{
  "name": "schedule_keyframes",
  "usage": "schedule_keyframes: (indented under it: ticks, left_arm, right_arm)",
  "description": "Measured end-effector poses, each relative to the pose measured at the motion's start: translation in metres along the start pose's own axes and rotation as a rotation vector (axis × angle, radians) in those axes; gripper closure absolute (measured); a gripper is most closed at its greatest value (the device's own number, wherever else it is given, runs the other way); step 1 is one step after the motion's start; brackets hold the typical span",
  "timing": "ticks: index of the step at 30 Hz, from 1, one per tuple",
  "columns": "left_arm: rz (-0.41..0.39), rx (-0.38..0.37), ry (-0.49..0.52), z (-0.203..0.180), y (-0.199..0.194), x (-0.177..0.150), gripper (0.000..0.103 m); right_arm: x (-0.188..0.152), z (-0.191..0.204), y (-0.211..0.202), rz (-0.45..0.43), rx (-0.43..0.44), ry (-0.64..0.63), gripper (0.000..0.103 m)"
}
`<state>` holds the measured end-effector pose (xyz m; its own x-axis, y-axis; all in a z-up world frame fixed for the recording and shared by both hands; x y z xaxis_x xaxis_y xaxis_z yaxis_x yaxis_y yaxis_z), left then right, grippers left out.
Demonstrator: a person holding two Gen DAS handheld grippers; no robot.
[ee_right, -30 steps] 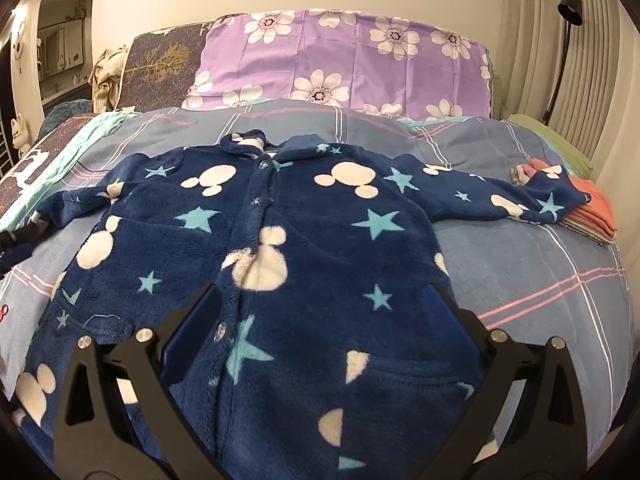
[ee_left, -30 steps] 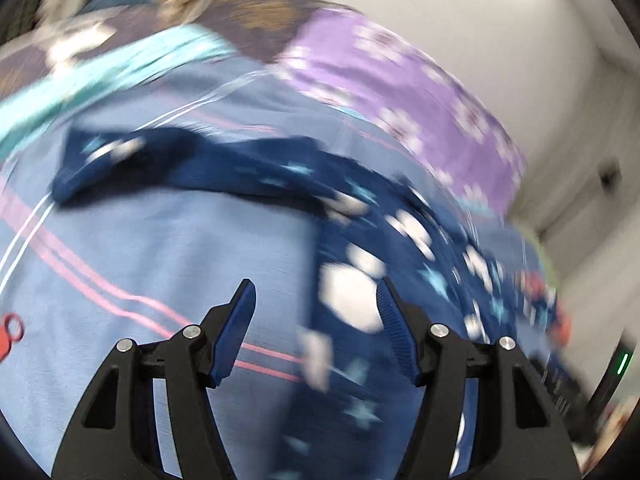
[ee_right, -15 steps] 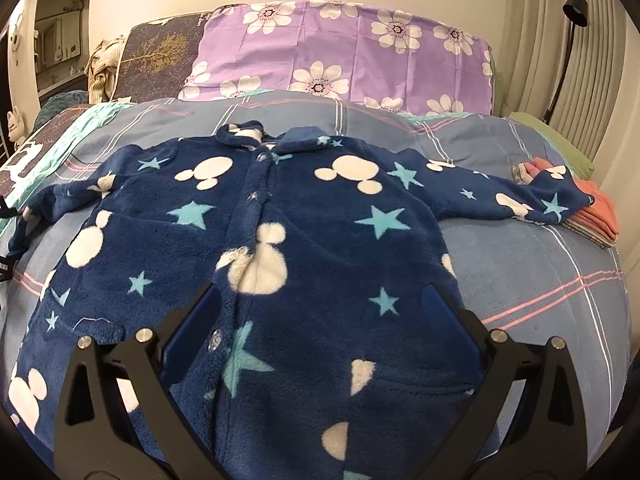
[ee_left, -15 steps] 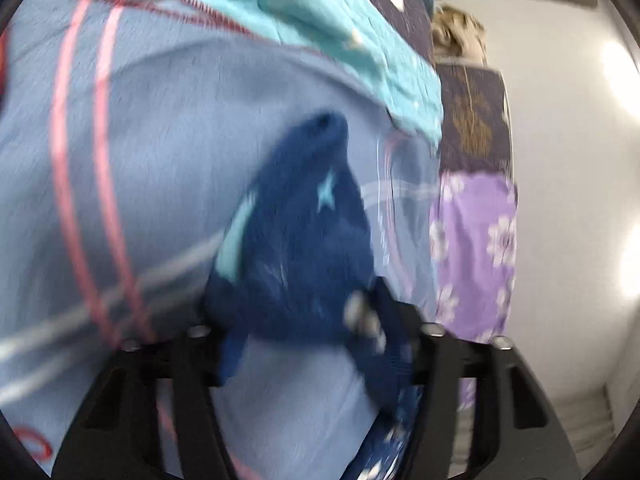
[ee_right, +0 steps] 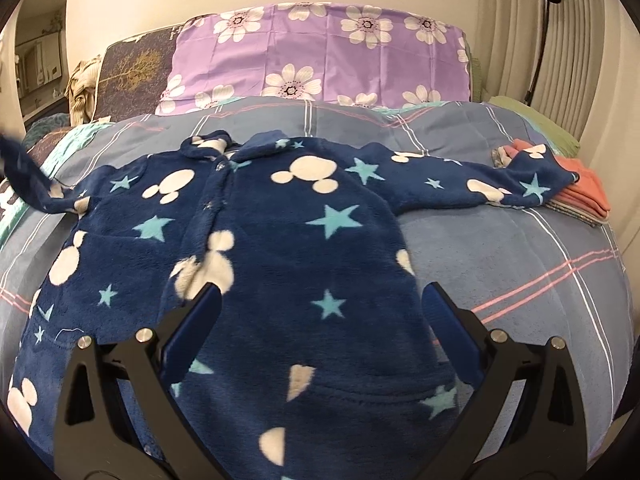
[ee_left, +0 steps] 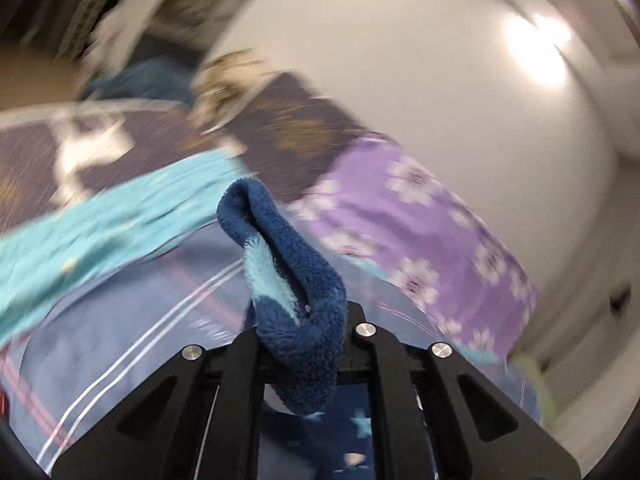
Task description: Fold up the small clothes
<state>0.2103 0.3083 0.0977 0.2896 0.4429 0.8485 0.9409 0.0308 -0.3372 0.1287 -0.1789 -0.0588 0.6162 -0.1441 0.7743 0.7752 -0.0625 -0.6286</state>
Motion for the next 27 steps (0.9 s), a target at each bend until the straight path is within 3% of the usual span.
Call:
schedule_keyframes:
  ticks: [3,6,7,8,9,12,15,17,19,21,23,27]
  left_arm:
    - [-0.017,-0.16,0.228,-0.118,-0.005,-0.013,0.094]
    - [0.055,-0.357,0.423,-0.239,0.0,-0.075,0.091]
    - [0.096,-0.4,0.473,-0.268,0.006,-0.101,0.083]
    - [0.132,-0.422,0.51,-0.287,0.009,-0.123,0.074]
    - [0.195,-0.441,0.574,-0.314,0.017,-0.159,0.057]
    - [0.304,-0.477,0.744,-0.349,0.026,-0.234,0.053]
    - [0.329,-0.45,0.861,-0.339,0.017,-0.27,0.047]
    - [0.32,-0.425,0.891,-0.314,0.014,-0.268,0.04]
    - [0.295,-0.366,0.928,-0.281,0.008,-0.263,0.032]
    - [0.284,-0.25,0.975,-0.24,0.008,-0.257,0.031]
    - [0.324,-0.151,0.977,-0.198,0.006,-0.256,0.031]
    - [0.42,0.037,0.94,-0.126,0.028,-0.251,0.03]
  right_arm:
    - [0.001,-0.011,-0.001,-0.002,-0.006,0.02,0.002]
    - [0.001,-0.024,-0.002,0.004,-0.022,0.042,0.002]
    - [0.001,-0.03,-0.002,0.008,-0.028,0.052,0.002]
    - [0.001,-0.037,-0.002,0.012,-0.035,0.064,0.002]
    - [0.001,-0.043,-0.002,0.015,-0.04,0.073,0.002]
    - [0.002,-0.065,-0.004,0.03,-0.055,0.101,0.002]
    - [0.003,-0.084,-0.002,0.043,-0.044,0.122,0.002]
    - [0.007,-0.093,0.005,0.069,0.003,0.142,0.003]
    - [0.012,-0.094,0.013,0.097,0.077,0.16,0.011]
    - [0.023,-0.087,0.026,0.14,0.181,0.179,0.019]
    - [0.035,-0.074,0.041,0.172,0.27,0.189,0.019]
    - [0.059,-0.029,0.081,0.221,0.328,0.138,0.019]
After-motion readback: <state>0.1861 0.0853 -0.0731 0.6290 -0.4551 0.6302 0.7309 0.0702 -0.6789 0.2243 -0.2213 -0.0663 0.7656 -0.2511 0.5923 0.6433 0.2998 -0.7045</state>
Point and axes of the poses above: each gripper's, at about its wrist camera, not at the fingertips, and y roughly the way its jaws point, z to its left, x to its top, the point moved 5 cm from there along y, roughly the way its jaws point, and after that the axes turned 8 degrees about y, right-handed, at the moved point
